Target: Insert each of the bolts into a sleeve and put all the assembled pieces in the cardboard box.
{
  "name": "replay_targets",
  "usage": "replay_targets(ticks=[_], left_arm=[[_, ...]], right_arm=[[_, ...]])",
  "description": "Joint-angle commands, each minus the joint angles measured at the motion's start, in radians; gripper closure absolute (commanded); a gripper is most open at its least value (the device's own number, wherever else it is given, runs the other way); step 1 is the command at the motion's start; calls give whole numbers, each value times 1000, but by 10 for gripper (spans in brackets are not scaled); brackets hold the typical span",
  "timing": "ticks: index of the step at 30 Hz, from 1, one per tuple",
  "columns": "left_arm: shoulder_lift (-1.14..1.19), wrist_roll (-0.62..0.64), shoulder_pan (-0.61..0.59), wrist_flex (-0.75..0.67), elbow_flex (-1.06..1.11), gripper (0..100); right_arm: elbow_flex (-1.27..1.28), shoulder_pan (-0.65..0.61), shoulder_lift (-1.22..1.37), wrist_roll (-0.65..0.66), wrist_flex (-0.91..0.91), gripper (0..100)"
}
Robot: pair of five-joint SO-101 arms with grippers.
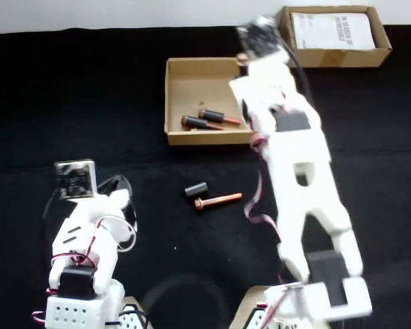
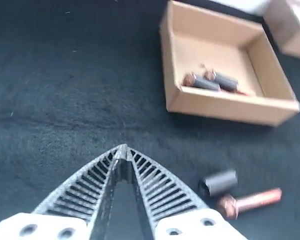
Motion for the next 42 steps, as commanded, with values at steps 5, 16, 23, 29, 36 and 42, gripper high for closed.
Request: replay_targets(ticks=[5, 16, 23, 29, 36, 42], left_arm=[[-7, 158, -82, -115, 85, 991], [-7, 167, -64, -91, 85, 988], [-7, 167, -64, -94, 85, 988], [-7, 167, -64, -94, 85, 988], [-7, 167, -64, -94, 85, 988], [-5, 167, -64, -94, 85, 988]], right_arm=[[-372, -39, 302, 232, 30, 991], [-407, -41, 581, 535, 127, 991], [-407, -74, 677, 535, 131, 985], [-450, -76, 670, 531, 289, 837], [-799, -99, 670, 433, 691, 782], [-1208, -199, 670, 163, 1175, 782]])
